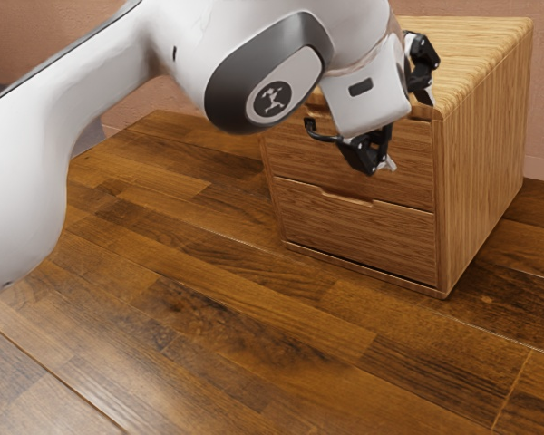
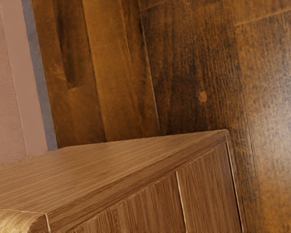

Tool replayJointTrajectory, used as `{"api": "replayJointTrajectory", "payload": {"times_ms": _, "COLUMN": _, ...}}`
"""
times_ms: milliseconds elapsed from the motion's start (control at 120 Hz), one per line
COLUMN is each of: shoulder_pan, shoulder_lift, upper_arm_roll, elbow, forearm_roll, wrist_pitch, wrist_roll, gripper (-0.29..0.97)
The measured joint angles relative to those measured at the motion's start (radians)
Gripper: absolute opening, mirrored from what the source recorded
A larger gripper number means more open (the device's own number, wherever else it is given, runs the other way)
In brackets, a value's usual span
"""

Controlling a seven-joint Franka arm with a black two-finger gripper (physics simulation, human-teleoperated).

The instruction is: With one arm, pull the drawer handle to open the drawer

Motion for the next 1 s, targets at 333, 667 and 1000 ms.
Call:
{"api": "replayJointTrajectory", "payload": {"times_ms": 333, "shoulder_pan": 0.005, "shoulder_lift": 0.050, "upper_arm_roll": 0.016, "elbow": 0.011, "forearm_roll": 0.021, "wrist_pitch": 0.077, "wrist_roll": 0.021, "gripper": 0.66}}
{"api": "replayJointTrajectory", "payload": {"times_ms": 667, "shoulder_pan": 0.002, "shoulder_lift": 0.047, "upper_arm_roll": 0.101, "elbow": -0.041, "forearm_roll": 0.021, "wrist_pitch": 0.101, "wrist_roll": 0.033, "gripper": 0.66}}
{"api": "replayJointTrajectory", "payload": {"times_ms": 1000, "shoulder_pan": 0.002, "shoulder_lift": 0.003, "upper_arm_roll": 0.142, "elbow": -0.052, "forearm_roll": 0.019, "wrist_pitch": 0.042, "wrist_roll": 0.038, "gripper": 0.66}}
